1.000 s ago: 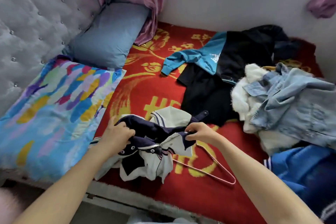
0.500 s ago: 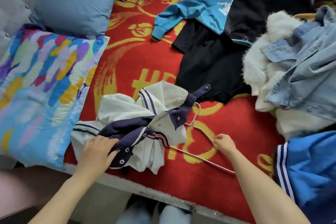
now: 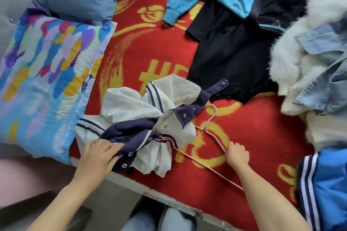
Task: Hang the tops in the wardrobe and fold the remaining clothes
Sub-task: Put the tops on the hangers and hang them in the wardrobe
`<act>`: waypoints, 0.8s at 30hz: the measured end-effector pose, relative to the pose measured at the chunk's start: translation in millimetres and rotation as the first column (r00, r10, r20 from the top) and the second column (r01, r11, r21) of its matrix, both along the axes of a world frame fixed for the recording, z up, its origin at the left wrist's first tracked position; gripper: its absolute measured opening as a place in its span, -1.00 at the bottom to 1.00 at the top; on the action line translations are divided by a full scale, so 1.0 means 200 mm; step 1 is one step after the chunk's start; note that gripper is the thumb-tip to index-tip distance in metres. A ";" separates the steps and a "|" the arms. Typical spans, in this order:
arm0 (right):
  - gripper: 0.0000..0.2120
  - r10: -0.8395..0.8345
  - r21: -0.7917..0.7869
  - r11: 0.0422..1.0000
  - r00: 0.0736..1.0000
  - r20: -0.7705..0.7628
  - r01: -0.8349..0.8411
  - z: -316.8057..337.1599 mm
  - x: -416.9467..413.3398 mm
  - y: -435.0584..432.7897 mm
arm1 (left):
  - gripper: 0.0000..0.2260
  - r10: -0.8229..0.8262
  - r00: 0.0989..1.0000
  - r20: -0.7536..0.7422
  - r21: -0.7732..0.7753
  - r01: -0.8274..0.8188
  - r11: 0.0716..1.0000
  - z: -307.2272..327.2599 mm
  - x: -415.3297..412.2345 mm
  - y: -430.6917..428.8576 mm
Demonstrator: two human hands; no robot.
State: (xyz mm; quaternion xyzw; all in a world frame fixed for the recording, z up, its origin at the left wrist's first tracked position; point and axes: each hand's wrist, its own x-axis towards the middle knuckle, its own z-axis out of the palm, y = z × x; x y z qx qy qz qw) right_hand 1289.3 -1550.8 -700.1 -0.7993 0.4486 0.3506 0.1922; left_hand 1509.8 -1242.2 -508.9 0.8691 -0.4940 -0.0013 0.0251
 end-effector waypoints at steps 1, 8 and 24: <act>-0.69 -0.034 0.029 0.999 0.999 0.012 0.034 0.01 -0.01 0.00 | -0.83 0.006 1.000 0.004 0.002 -0.006 1.000 0.00 -0.01 0.00; -0.67 -0.025 0.075 0.997 0.999 -0.026 0.027 0.03 -0.01 0.13 | -0.78 -0.037 0.998 0.042 -0.037 0.039 0.999 0.01 -0.06 0.01; -0.72 -0.452 0.062 0.891 0.874 0.177 0.449 0.42 -0.40 -0.16 | -0.60 0.013 0.998 0.061 -0.066 -0.009 0.998 0.05 -0.16 0.04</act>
